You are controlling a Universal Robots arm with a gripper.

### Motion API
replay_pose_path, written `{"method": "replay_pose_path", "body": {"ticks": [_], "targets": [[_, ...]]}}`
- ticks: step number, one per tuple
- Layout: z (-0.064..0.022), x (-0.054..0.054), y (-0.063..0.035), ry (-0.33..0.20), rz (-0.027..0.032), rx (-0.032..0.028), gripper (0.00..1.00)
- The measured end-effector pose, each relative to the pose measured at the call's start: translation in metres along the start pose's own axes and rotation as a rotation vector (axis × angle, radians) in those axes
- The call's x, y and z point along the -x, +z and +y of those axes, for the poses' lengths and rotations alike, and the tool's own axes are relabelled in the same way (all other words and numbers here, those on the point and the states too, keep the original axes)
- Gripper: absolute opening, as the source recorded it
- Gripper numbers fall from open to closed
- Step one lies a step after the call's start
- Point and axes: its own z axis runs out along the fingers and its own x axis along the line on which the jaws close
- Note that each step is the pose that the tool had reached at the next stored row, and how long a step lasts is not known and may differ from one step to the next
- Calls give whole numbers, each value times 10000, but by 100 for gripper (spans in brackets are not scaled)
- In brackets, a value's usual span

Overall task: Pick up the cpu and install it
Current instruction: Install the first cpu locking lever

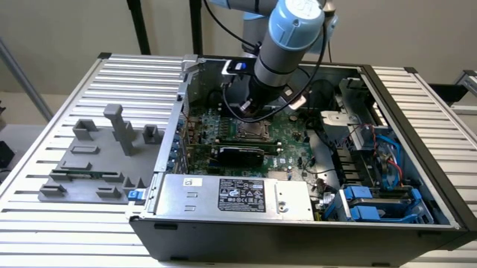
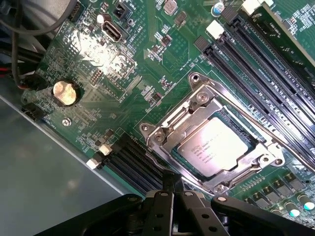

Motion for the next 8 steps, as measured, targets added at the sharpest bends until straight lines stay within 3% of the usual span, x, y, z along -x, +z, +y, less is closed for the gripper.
{"method": "replay_pose_path", "body": {"ticks": [8], "targets": [[24,-19,14,31,-53,73,11]]}}
